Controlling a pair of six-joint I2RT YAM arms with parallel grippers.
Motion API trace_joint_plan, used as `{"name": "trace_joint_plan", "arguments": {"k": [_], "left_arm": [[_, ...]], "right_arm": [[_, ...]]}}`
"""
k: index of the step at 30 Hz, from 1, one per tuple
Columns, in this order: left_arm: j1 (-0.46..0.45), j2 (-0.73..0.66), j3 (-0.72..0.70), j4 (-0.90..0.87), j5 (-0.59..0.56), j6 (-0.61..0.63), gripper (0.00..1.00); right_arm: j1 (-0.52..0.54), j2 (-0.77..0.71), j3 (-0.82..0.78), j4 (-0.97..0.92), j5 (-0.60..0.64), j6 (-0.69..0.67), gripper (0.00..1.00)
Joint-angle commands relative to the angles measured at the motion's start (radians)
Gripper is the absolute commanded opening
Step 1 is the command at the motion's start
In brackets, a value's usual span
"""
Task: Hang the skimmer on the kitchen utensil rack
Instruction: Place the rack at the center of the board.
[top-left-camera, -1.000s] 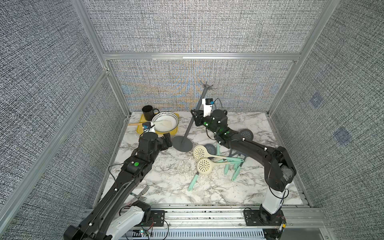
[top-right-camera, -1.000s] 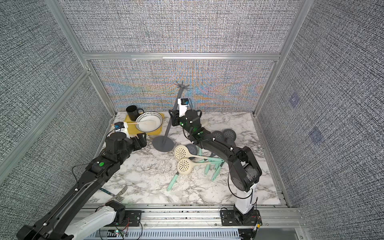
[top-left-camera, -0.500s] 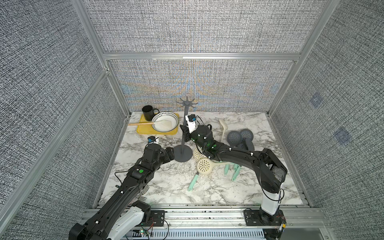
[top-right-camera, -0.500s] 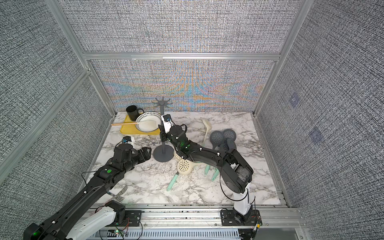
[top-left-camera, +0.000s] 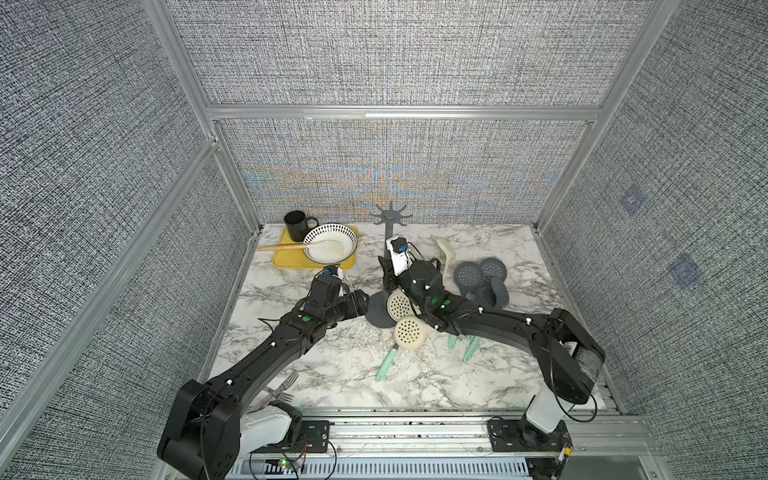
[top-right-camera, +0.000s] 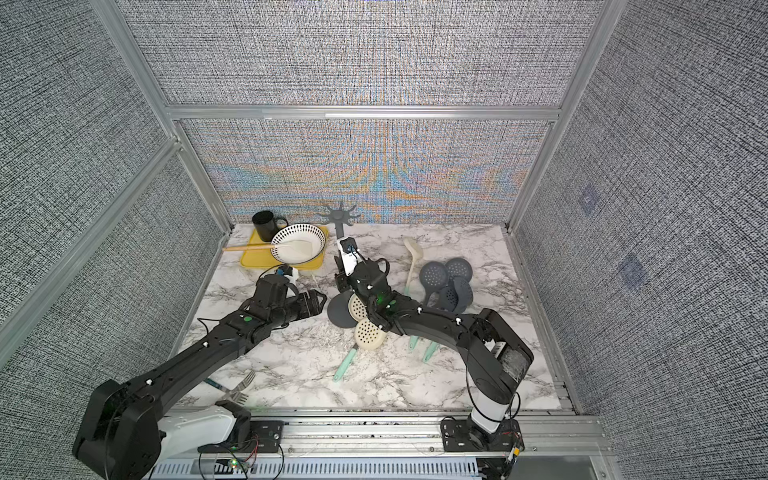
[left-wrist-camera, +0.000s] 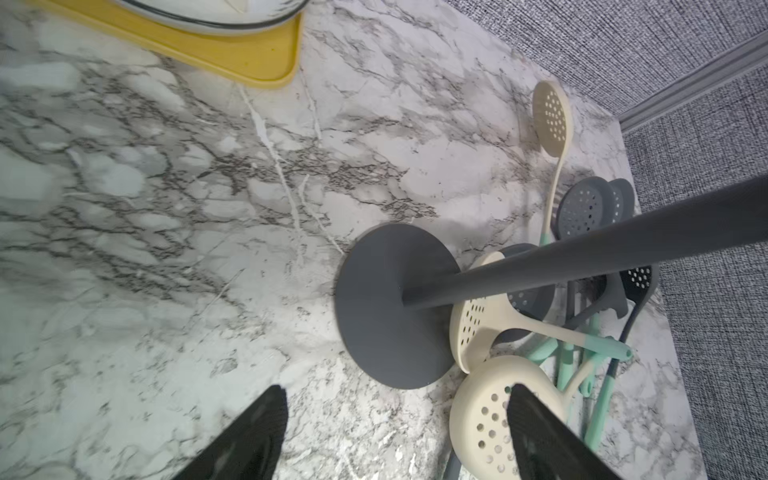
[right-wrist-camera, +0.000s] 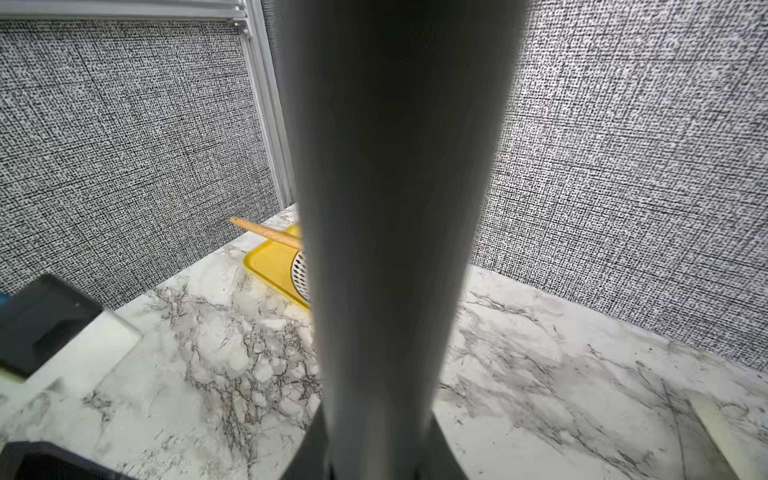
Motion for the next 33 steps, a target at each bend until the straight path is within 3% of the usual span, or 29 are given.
{"name": "trace_joint_plan", "arguments": {"k": [1,4,6,8,9,14,19,23,28,33], "left_arm": [[-0.007,0.026,0.021,0.065,0.026,0.018,0.85],[-0.020,0.041,0.033,0.067,0.028,0.029,0.86],[-0.024,0.036,0.029,0.064,0.027,0.036,0.88],[-0.024,0.020,0.022,0.057,0.008,0.042,0.89],[-0.024,0.009,0.017,0.052,-0.006,0.045,0.90],[-0.025,-0.091,-0.010,-0.009,-0.091,0.086,0.91],[-0.042,-0.208,-0.043,-0.103,-0.161,0.175,0.91],[-0.121,-0.295,-0.075,-0.155,-0.211,0.202,0.92],[-0.295,-0.303,-0.076,-0.169,-0.249,0.235,0.92],[-0.521,-0.153,0.008,-0.157,-0.347,0.314,0.92]], "right_arm": [[-0.003,-0.005,-0.006,0.061,0.005,-0.014,0.00],[-0.003,0.007,-0.002,0.059,-0.015,-0.001,0.00],[-0.003,0.011,0.001,0.062,-0.033,0.012,0.35],[-0.003,0.011,0.014,0.054,-0.047,0.020,0.63],[-0.003,0.011,0.025,0.045,-0.054,0.021,0.73],[-0.003,-0.014,0.053,0.016,-0.093,0.023,0.94],[-0.003,-0.120,-0.068,0.015,-0.107,0.057,0.99],[0.004,-0.303,-0.251,-0.009,-0.084,0.091,0.99],[0.006,-0.570,-0.460,-0.182,0.007,0.189,0.99],[0.002,-0.814,-0.537,-0.563,0.151,0.477,0.95]]}}
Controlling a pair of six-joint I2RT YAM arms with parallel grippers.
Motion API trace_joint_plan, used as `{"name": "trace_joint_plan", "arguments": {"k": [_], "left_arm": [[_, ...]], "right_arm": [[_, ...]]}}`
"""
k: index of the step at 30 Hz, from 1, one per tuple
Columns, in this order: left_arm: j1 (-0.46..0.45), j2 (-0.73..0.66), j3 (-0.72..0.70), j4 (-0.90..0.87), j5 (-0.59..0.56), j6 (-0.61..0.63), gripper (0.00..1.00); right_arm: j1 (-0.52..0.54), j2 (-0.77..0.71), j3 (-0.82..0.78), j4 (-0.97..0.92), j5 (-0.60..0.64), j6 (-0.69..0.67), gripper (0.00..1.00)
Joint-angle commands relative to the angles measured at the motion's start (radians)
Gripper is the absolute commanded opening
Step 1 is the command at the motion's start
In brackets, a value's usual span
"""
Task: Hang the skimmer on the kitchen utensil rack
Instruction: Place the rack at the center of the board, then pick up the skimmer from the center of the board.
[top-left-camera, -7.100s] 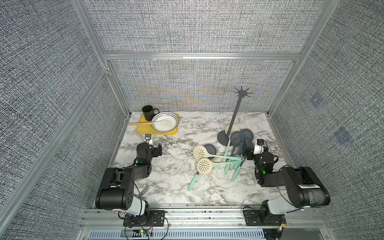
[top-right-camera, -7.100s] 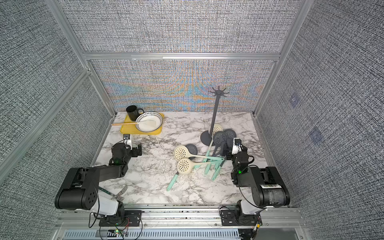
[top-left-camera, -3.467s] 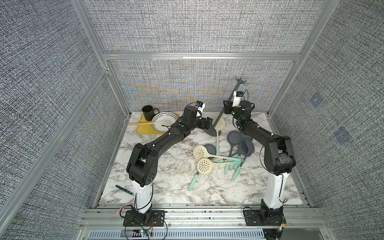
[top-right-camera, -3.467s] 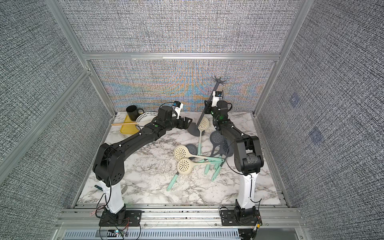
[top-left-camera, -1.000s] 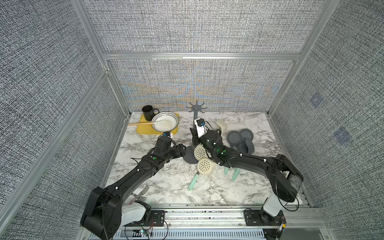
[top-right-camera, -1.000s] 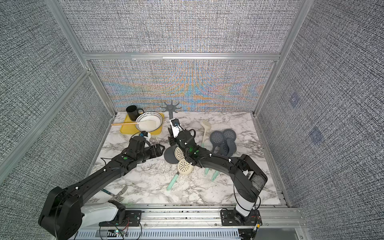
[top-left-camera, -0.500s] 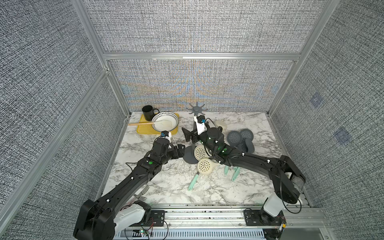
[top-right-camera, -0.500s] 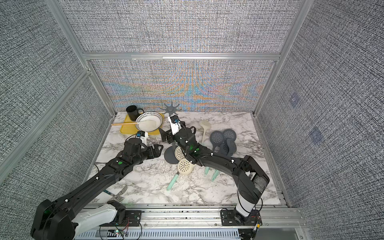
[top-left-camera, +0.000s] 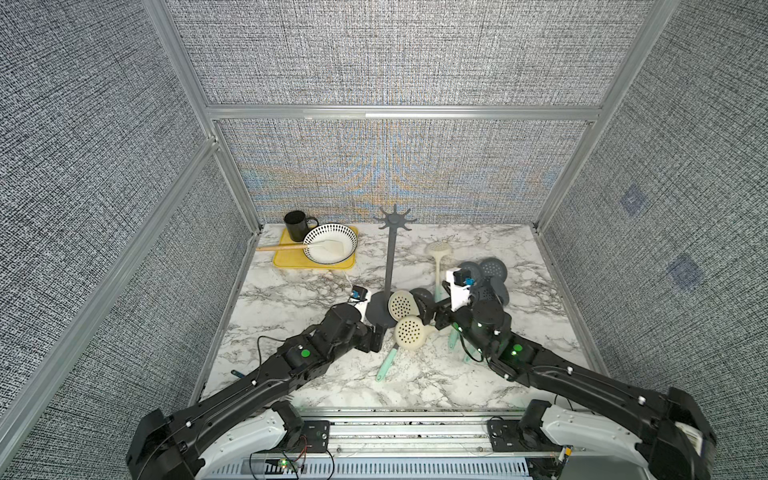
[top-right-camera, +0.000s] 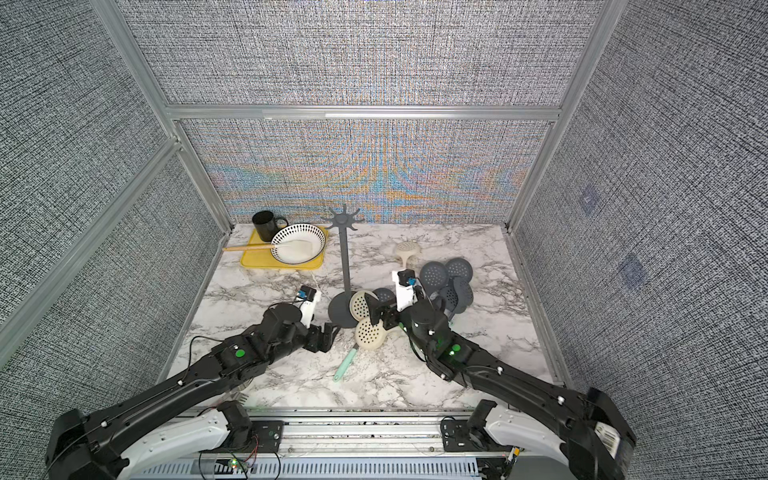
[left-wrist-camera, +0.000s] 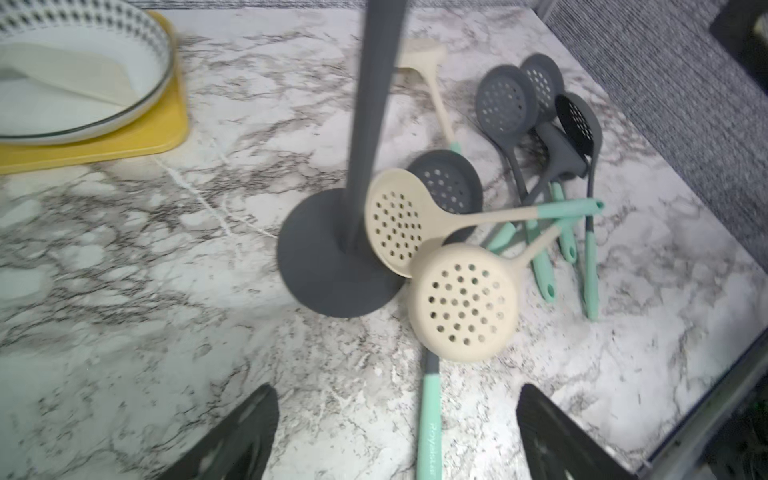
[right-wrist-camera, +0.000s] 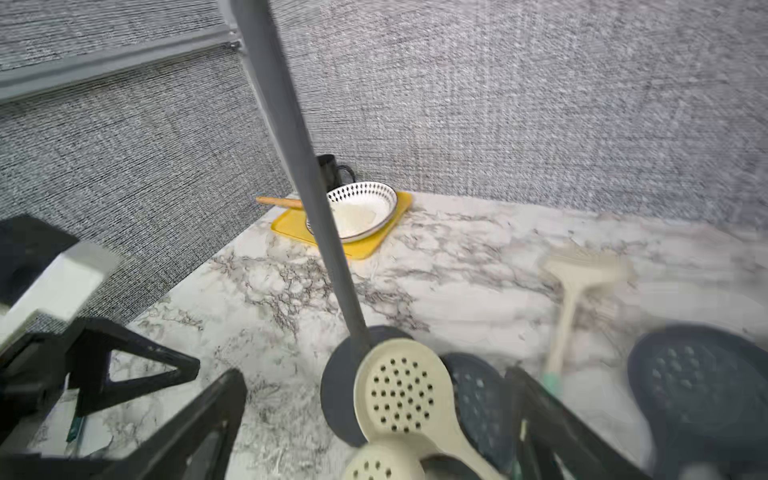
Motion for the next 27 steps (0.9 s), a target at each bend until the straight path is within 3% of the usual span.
{"name": "trace_joint_plan", "arguments": {"k": [1,4,7,11,18,23,27], "left_arm": [[-0.114,0.109,0.067,0.004,-0.096,0.082,0.91],[-0.192,0.262,0.171,0.024,-0.088,0.151,0.88],[-0.227,0.421,0.302,0.004,-0.055,0.229,0.85],[-0.236,0.579,0.449,-0.040,-0.013,0.330,0.76],[-0.235,0.811,0.701,-0.273,-0.010,0.523,0.69],[-0.229,0.938,0.847,-0.410,-0.022,0.590,0.63],[-0.223,1.039,0.962,-0.478,-0.016,0.608,0.62]], "right_arm": [[-0.008,-0.108,-0.033,-0.312,0.130,0.266,0.92],[-0.067,-0.192,-0.058,-0.505,0.115,0.427,0.84],[-0.212,-0.230,-0.058,-0.633,0.004,0.477,0.80],[-0.453,-0.251,-0.071,-0.690,-0.238,0.424,0.77],[-0.799,-0.225,-0.094,-0.700,-0.594,0.305,0.77],[-0.940,-0.210,-0.109,-0.688,-0.761,0.250,0.77],[-0.968,-0.223,-0.106,-0.705,-0.759,0.225,0.77]]}}
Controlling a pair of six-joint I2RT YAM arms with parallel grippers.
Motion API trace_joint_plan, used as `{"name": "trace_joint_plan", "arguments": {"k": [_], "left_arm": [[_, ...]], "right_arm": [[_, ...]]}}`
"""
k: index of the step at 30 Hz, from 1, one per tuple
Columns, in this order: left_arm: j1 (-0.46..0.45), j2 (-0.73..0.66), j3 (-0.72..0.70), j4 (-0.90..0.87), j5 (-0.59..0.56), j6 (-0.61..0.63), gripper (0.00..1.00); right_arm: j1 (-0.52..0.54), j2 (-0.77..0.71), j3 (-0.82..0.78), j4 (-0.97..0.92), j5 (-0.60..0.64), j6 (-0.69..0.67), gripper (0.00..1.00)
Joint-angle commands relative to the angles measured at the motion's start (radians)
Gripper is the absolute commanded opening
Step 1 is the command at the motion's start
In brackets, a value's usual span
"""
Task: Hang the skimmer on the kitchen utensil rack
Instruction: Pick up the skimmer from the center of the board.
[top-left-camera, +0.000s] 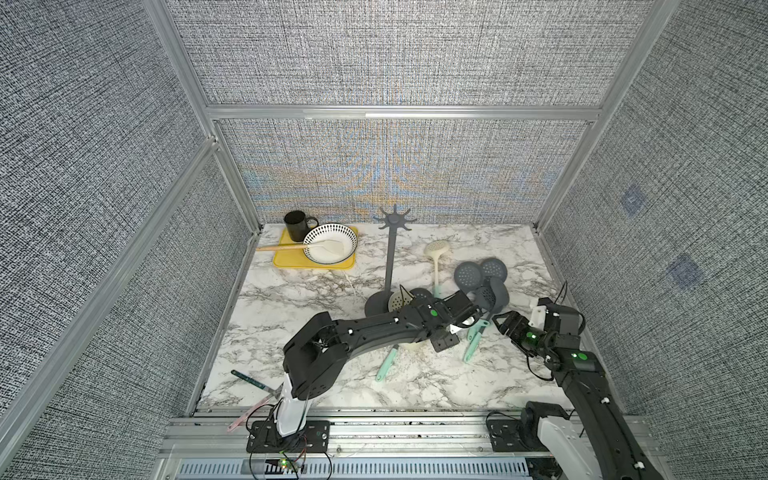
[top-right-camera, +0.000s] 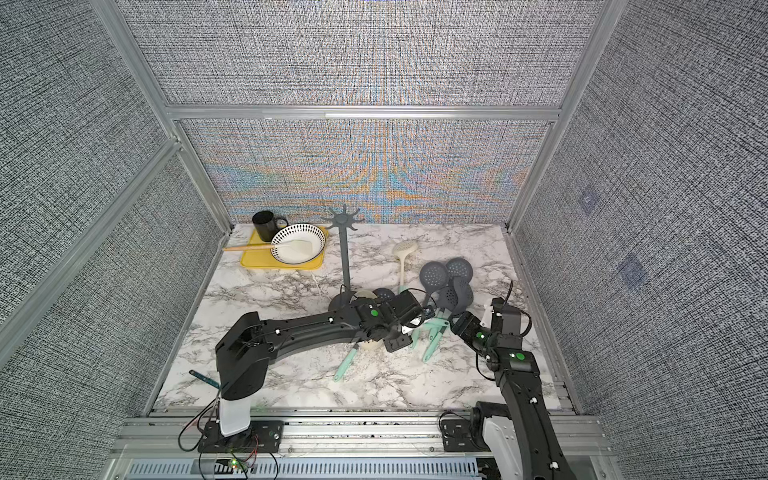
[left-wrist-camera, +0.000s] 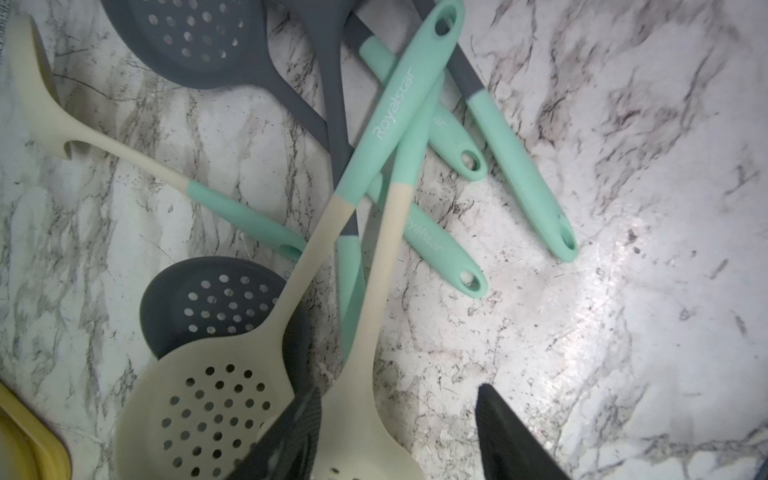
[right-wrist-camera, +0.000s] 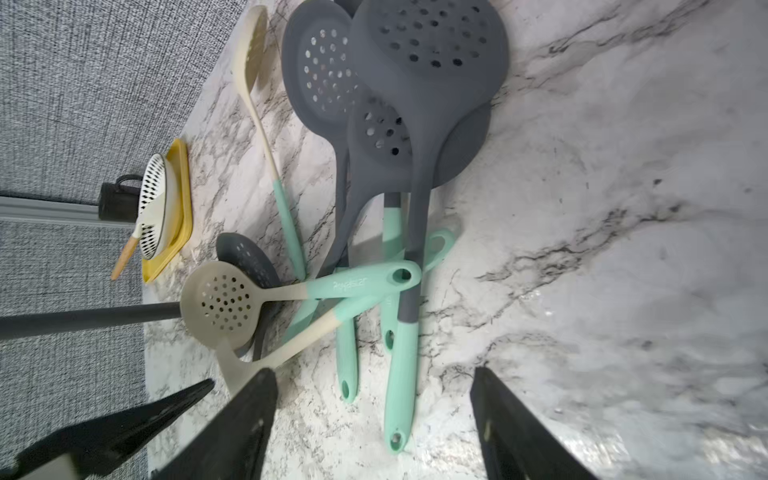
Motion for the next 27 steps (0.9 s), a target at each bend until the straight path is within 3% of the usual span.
{"name": "trace_joint_plan", "arguments": {"k": [1,8,15,27], "left_arm": [[0.005,0.065,0.073,-0.107,0.003,0.046,0.62],[0.021,0.197,0.246,-0.228,0.001,0.065,0.47],[0.033,0.243,0.283,-0.248,-0.005,0.065,0.34],[0.048,0.297,0.310,-0.242,-0.062,0.083,0.37]], "right_arm": [[-0.014,-0.013,0.000,-0.013,-0.064,-0.042,0.77],[-0.021,-0.048,0.000,-0.043,-0.038,-0.059,0.76],[-0.022,-0.048,-0.011,-0.044,-0.012,-0.057,0.77],[-0.022,-0.049,-0.010,-0.039,-0.015,-0.060,0.76]]}}
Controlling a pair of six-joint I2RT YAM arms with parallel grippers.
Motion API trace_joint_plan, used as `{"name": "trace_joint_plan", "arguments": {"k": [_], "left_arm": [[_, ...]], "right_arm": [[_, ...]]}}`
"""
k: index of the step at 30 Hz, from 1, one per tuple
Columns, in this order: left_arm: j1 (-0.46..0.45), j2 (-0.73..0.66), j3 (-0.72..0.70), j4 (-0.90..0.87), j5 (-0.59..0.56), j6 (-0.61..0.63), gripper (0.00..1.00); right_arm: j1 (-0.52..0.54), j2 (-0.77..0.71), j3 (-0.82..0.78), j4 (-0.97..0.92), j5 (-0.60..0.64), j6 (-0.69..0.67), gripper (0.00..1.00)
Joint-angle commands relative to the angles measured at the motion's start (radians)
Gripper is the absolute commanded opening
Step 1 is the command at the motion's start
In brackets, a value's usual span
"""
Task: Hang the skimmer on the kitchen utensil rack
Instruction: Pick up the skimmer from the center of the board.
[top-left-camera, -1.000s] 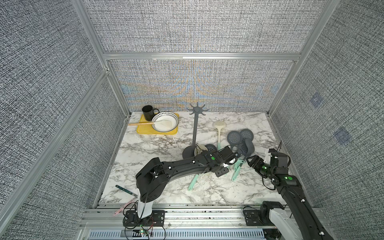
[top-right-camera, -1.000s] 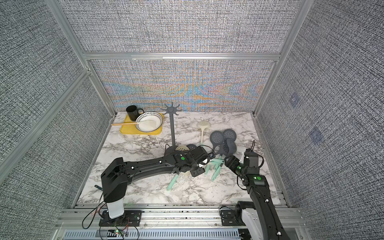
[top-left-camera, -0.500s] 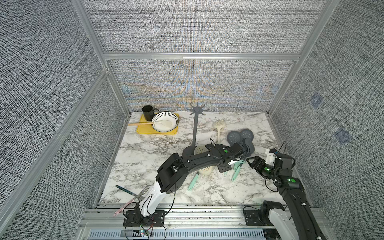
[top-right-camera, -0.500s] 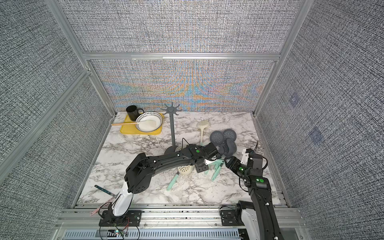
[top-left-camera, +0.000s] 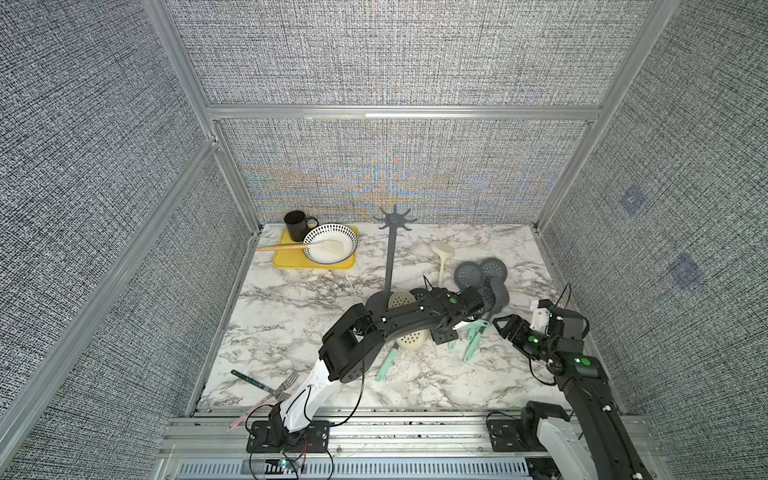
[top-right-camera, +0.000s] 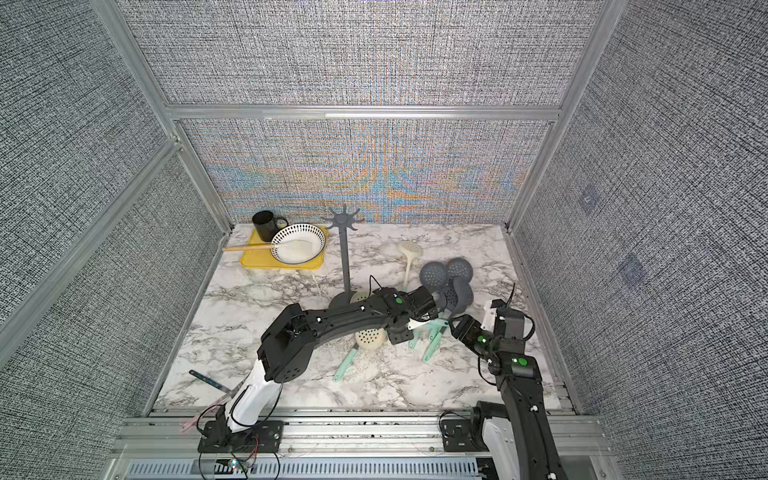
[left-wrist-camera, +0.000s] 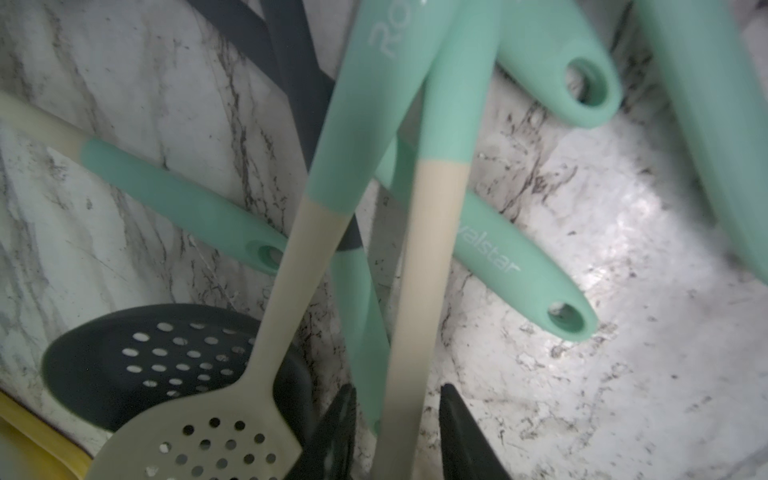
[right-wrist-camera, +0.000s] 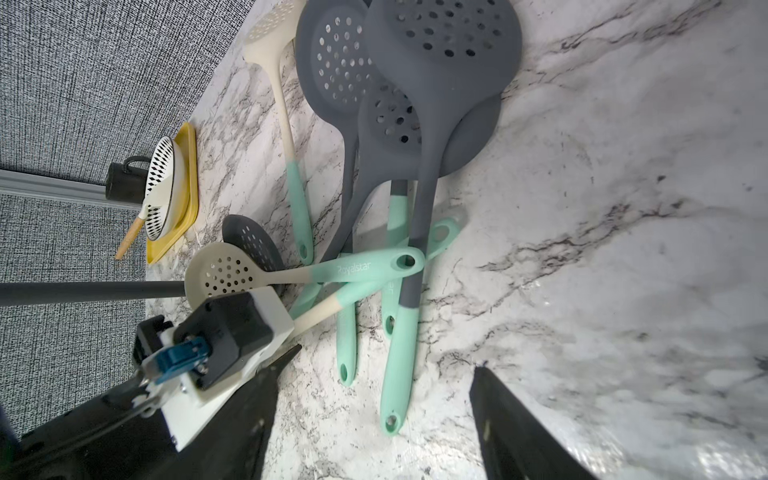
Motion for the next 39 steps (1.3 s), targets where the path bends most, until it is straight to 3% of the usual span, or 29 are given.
{"name": "trace_joint_plan", "arguments": {"k": [1,12,20,26,31,39], "left_arm": [[0.005,0.019,0.018,-0.015,-0.019,0.011,0.35],[0.005,0.023,0.028,-0.015,-0.002,0.005,0.16],[-0.019,-0.092,-0.066,0.003,0.038,-0.010,0.05],[-0.043,-0.307,-0.275,0.100,0.183,-0.055,0.02],[-0.044,-0.460,-0.430,0.209,0.292,-0.106,0.02],[-0.039,-0.548,-0.433,0.317,0.402,-0.164,0.02]], "right_arm": [[0.000,0.000,-0.001,0.005,0.004,-0.012,0.76],[0.000,-0.035,0.003,0.002,0.030,-0.006,0.76],[-0.001,-0.083,0.034,-0.011,0.118,0.028,0.77],[0.001,-0.150,0.080,-0.011,0.211,0.063,0.79],[0.000,-0.181,0.109,0.009,0.220,0.074,0.79],[0.000,-0.233,0.161,0.007,0.240,0.044,0.80]]}}
